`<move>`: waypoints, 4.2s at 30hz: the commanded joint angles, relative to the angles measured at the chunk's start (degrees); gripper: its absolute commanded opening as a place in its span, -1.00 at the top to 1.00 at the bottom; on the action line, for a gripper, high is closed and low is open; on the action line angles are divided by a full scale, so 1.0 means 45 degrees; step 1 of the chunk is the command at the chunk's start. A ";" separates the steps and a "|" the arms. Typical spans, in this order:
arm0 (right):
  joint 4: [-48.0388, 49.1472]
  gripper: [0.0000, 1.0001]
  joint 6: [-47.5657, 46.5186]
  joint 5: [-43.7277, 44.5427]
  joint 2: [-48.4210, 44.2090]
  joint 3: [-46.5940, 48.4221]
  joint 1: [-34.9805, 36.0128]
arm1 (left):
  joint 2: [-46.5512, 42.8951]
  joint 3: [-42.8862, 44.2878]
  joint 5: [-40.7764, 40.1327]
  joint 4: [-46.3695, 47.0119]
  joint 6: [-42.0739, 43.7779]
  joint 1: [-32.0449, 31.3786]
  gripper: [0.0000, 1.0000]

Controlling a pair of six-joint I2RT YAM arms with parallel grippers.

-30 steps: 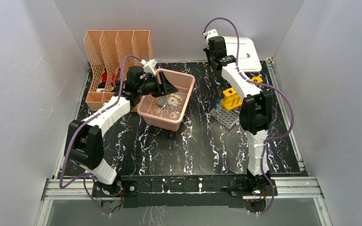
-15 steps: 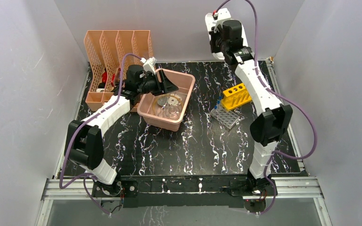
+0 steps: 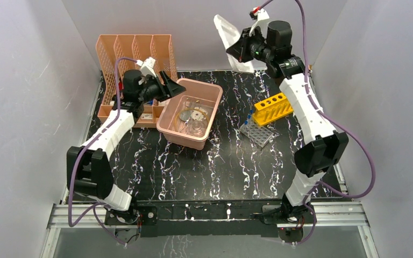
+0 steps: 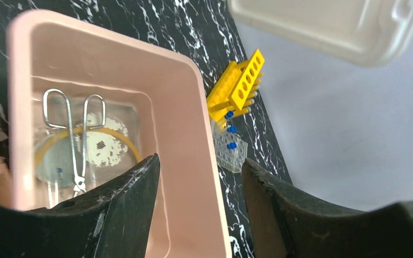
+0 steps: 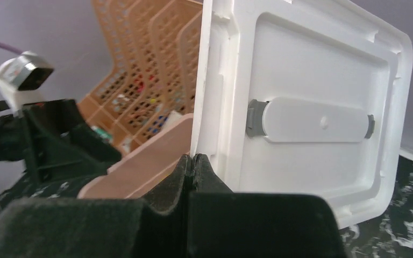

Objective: Organize the chemistry lab equipment

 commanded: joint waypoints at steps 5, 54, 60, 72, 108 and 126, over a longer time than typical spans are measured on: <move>0.6829 1.00 0.5525 -0.6089 -0.2214 -0.2683 -0.1080 | -0.1313 -0.1204 0.1606 0.2929 -0.1018 0.0826 -0.27; 2.7461 1.00 2.4149 -0.4540 -0.1382 -0.6845 0.0139 | 0.3927 0.0741 0.4882 2.0570 -1.0297 0.1086 -0.76; 2.7478 1.00 2.4091 -0.4417 -0.1304 -0.7299 0.0172 | 0.3615 0.0401 0.4729 2.0575 -1.0317 0.1029 -0.65; 2.7470 1.00 2.3864 -0.3402 -0.0648 -0.8445 -0.0363 | 0.2574 -0.0802 0.4630 2.0590 -1.0156 0.1047 0.04; 2.7497 0.35 2.4532 -0.2050 0.3543 -0.8658 -0.1216 | 0.0866 -0.2164 0.3327 2.0590 -1.0625 0.1393 1.00; 2.6687 -0.60 2.1585 -0.3922 0.2540 -1.0515 -0.3542 | 0.1734 -0.1225 0.2016 2.0588 -1.1807 0.3434 1.00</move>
